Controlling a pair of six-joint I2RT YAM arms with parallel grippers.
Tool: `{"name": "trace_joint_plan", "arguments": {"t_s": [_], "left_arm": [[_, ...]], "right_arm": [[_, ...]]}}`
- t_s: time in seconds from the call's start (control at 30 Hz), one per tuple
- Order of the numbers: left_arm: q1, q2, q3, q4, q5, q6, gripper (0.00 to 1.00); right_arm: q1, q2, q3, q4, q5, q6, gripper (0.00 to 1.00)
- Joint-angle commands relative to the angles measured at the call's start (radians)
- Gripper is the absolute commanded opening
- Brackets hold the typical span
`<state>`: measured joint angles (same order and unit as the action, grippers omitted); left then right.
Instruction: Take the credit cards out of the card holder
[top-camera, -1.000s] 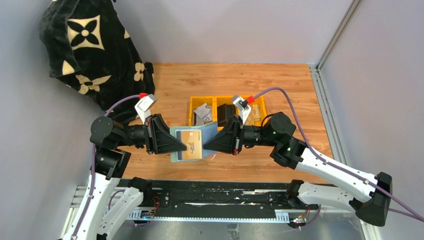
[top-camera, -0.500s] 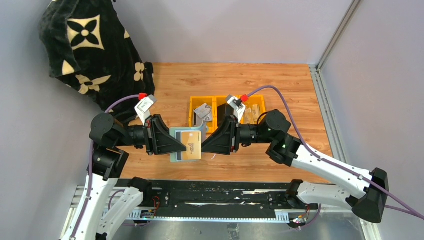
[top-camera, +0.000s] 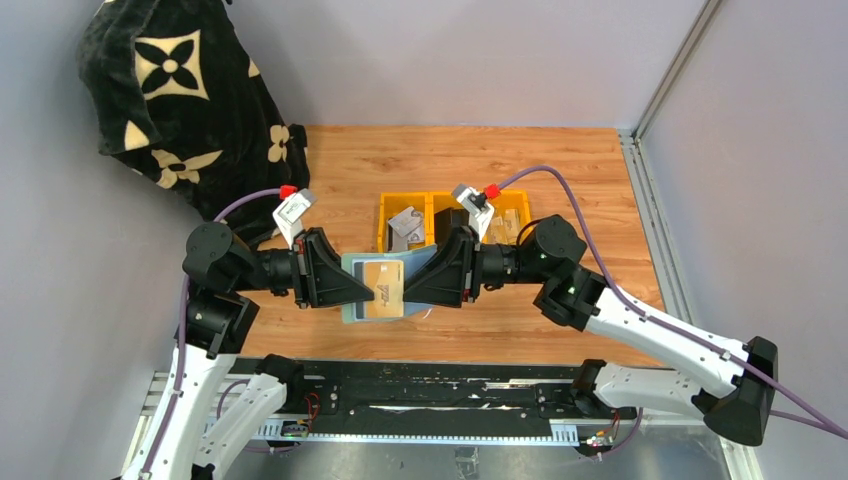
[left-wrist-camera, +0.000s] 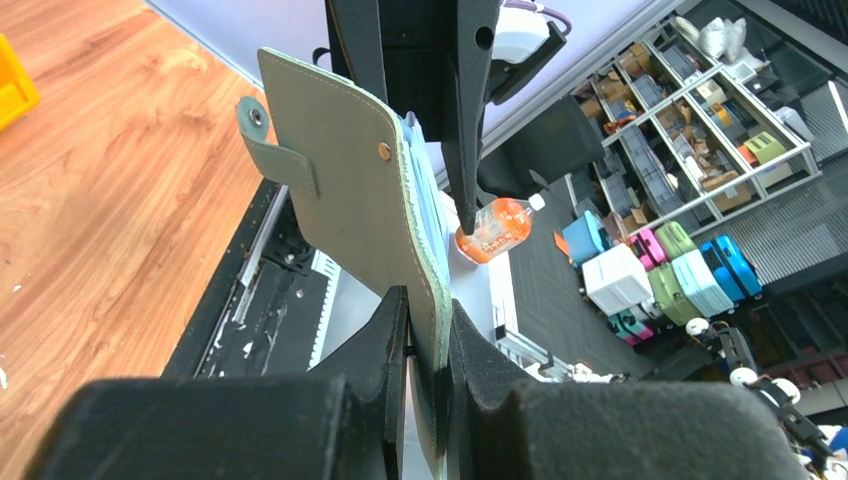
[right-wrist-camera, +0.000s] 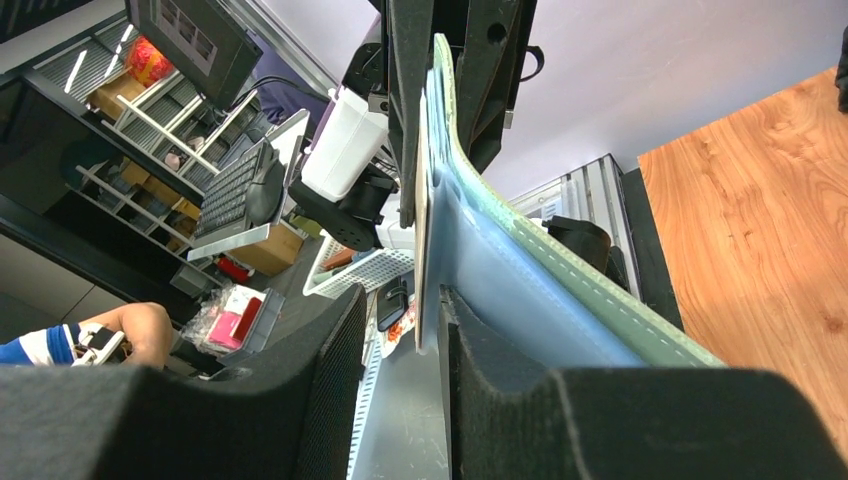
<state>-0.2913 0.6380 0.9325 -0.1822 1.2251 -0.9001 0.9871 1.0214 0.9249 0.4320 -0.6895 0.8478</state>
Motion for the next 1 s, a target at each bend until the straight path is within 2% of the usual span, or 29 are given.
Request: {"name": "trace_joint_plan", "arguments": {"t_s": [0.0,0.1,0.17,0.2,0.23,0.37,0.47,0.53,0.63,0.73,0.97], "left_arm": [[-0.003,0.0,0.033,0.001,-0.002,0.007,0.1],[-0.003,0.001,0.033,0.002,-0.004,0.007,0.1],[-0.003,0.003,0.033,0.001,-0.005,0.01,0.1],[-0.004,0.002,0.031,0.0,-0.009,0.012,0.12],[-0.003,0.002,0.03,0.001,-0.011,0.011,0.15],[-0.003,-0.008,0.005,0.004,-0.021,0.003,0.44],[-0.004,-0.024,-0.034,0.043,-0.024,-0.035,0.57],[-0.004,-0.037,-0.079,0.111,-0.019,-0.101,0.61],[-0.004,-0.055,-0.123,0.213,-0.007,-0.186,0.6],[-0.005,-0.067,-0.131,0.216,0.005,-0.194,0.56],[-0.003,-0.064,-0.112,0.224,0.052,-0.196,0.39]], "right_arm": [[-0.005,0.03,0.043,0.017,-0.027,-0.007,0.36],[-0.004,0.056,0.061,0.027,-0.036,-0.004,0.35],[-0.004,0.067,0.065,0.048,-0.041,0.006,0.29],[-0.004,0.073,0.065,0.064,-0.041,0.015,0.23],[-0.004,0.076,0.066,0.07,-0.041,0.018,0.18],[-0.001,0.093,0.063,0.108,-0.037,0.036,0.0],[0.001,0.102,0.056,0.141,-0.025,0.051,0.0],[0.001,0.103,0.05,0.163,-0.012,0.057,0.0],[0.001,0.097,0.039,0.178,0.015,0.061,0.0],[0.001,0.088,0.022,0.179,0.043,0.057,0.0],[0.001,0.058,-0.012,0.135,0.072,0.032,0.0]]}}
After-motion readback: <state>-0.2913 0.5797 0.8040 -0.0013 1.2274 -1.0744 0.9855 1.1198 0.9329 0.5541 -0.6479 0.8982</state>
